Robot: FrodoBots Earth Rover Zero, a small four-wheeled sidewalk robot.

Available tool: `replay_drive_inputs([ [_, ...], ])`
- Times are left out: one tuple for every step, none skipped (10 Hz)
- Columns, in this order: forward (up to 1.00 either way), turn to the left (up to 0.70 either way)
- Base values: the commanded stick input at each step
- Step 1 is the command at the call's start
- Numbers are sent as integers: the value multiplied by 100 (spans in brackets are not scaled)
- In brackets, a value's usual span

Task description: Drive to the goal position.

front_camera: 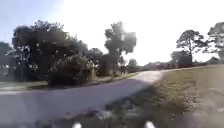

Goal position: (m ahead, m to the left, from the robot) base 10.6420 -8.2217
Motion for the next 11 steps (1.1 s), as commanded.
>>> replay_drive_inputs([
  [100,40],
  [100,31],
  [100,8],
  [100,0],
  [100,0],
  [100,0],
  [100,0],
  [100,0],
  [100,0],
  [100,0],
  [100,0],
])
